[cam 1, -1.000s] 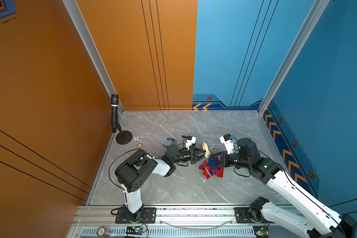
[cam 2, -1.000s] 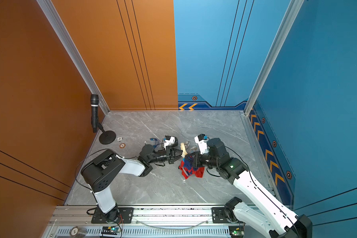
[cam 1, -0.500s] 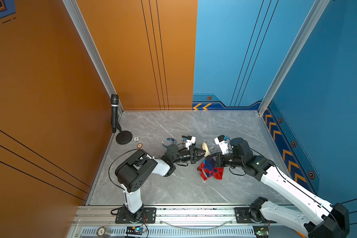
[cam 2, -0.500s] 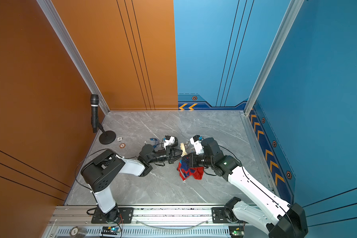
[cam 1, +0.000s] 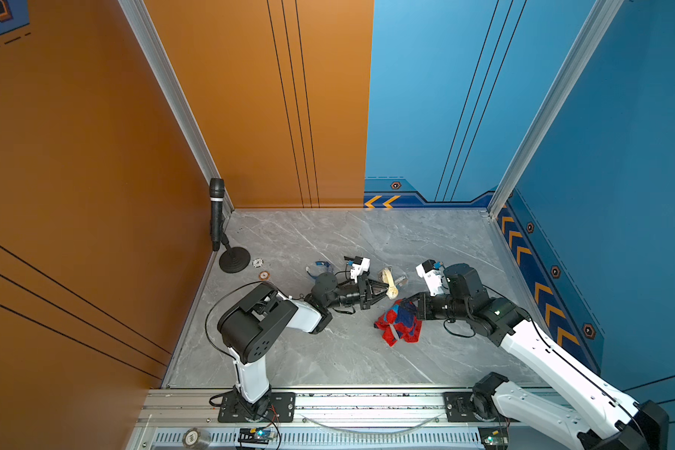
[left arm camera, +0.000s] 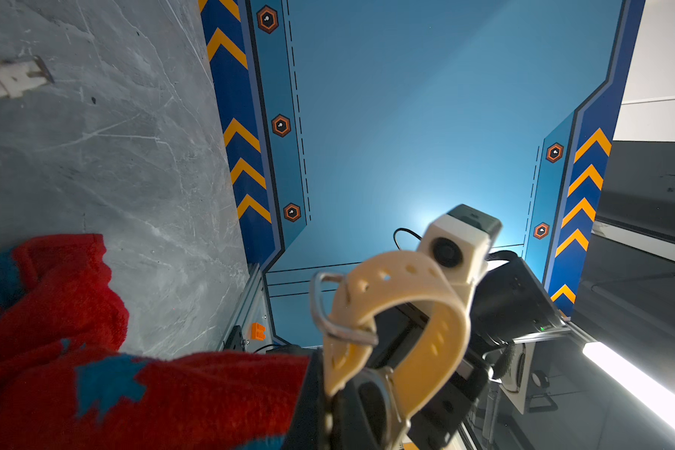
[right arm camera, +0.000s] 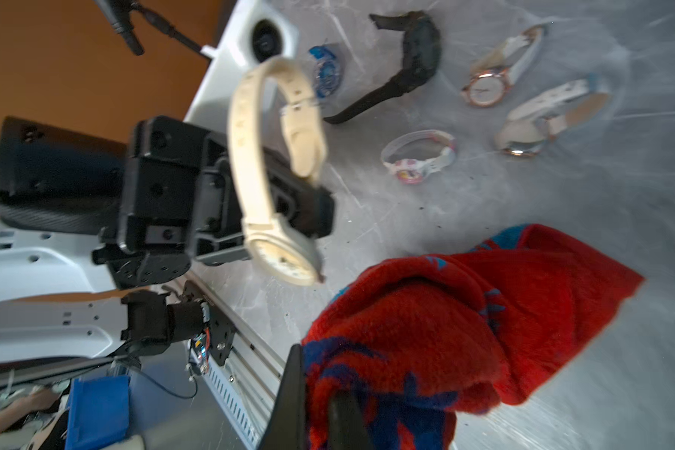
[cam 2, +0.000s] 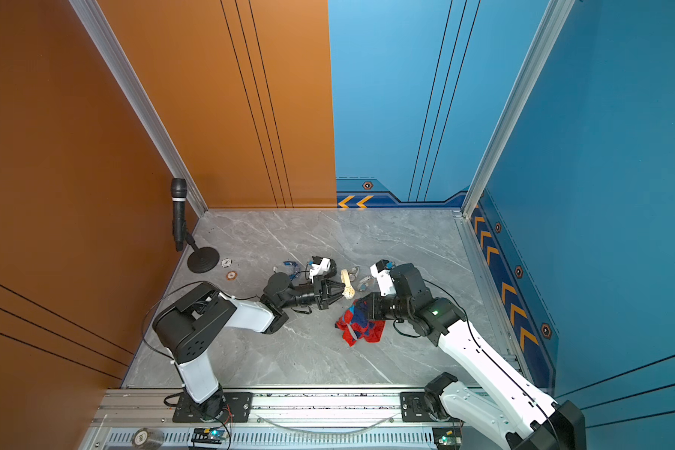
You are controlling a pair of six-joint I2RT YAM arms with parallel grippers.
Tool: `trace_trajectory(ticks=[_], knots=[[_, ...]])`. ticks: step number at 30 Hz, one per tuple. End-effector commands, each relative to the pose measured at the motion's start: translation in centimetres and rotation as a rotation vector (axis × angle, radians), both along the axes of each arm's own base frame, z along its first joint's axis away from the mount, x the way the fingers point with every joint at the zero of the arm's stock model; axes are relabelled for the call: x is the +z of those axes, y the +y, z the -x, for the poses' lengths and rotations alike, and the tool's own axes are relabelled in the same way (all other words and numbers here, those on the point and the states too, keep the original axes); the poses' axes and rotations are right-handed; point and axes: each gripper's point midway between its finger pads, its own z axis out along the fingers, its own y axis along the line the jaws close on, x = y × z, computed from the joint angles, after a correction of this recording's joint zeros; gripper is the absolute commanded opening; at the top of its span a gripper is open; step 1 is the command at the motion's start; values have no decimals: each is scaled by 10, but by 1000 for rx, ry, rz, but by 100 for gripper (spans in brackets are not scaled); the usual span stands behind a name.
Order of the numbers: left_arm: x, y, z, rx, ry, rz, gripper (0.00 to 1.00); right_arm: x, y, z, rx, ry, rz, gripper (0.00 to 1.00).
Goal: Wipe the watch dial
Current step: Wipe the dirt from the watch dial.
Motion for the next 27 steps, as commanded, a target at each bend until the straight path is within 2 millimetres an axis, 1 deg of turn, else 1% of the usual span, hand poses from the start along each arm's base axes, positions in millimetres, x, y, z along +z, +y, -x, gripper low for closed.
trace_trajectory(ticks=[1,3,5,7,9,11,14,16,18,20,21,23,25,27], knots=[[7,6,0,4,-29,19,0,5,-24,-1,-80,-25,44,0],[7,7,0,7,-28,18,0,23,-22,-3,-75,-77,8,0],[6,6,0,7,-27,17,0,38,-14,-4,-55,-107,-35,0],[5,6,-1,9,-25,16,0,47,-2,-4,-25,-121,-61,0],[5,4,-1,7,-26,17,0,52,10,-4,5,-132,-68,0],[7,2,0,2,-29,20,0,50,20,-5,27,-136,-65,0],[7,1,2,1,-28,21,0,40,30,-7,49,-116,-50,0],[8,2,2,2,-30,21,0,26,32,-11,48,-91,-27,0],[8,2,1,7,-31,22,0,8,29,-13,40,-51,5,0],[7,5,0,16,-25,19,0,-9,22,-14,20,-13,37,0],[5,8,-1,29,-19,16,0,-16,15,-16,-2,2,51,0],[-5,17,-3,57,9,-7,0,-23,-4,-19,-66,14,73,0],[-23,30,-7,103,58,-54,0,-26,-33,-23,-167,15,111,0],[-45,43,-9,145,113,-116,0,-23,-65,-26,-276,-4,154,0]])
